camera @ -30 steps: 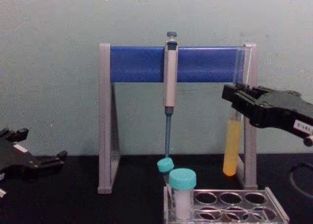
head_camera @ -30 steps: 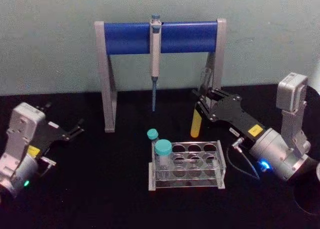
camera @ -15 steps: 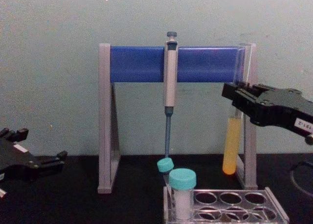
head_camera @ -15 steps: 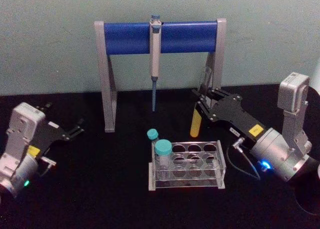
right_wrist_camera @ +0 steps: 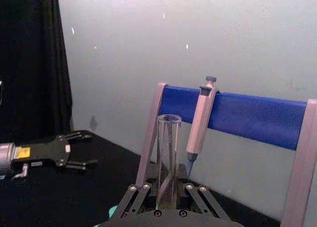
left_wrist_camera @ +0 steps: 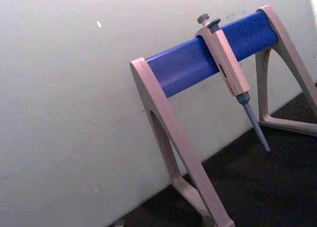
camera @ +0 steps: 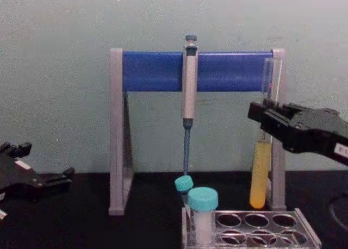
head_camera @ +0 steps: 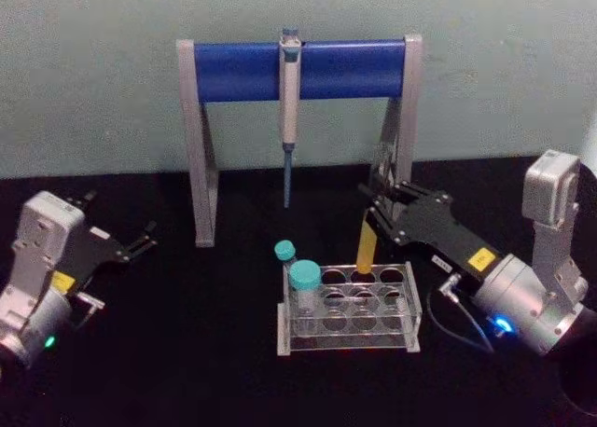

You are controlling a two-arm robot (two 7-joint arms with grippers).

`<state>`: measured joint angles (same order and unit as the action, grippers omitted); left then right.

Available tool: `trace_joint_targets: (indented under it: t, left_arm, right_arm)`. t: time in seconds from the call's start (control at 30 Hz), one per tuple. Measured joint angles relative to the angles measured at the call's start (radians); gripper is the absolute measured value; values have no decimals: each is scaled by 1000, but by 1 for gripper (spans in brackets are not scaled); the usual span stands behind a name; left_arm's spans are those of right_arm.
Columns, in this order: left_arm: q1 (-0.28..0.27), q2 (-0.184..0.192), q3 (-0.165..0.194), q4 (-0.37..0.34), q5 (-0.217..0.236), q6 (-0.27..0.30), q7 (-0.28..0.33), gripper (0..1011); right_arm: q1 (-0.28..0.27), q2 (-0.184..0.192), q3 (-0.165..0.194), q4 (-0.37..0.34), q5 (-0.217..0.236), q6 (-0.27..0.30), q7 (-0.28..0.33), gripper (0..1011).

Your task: Pick up the test tube from the test tube rack, shake it, then place it back into the test tube rack.

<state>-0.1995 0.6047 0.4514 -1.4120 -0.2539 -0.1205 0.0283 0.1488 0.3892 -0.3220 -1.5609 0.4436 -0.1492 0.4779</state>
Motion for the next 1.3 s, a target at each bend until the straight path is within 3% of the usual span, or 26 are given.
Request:
trace_joint_targets:
  t: [1.3]
  left_arm:
    - [0, 0, 0, 0, 0, 0, 0, 1010]
  right_arm:
    - [10, -14, -17, 52, -32, 3, -19, 229]
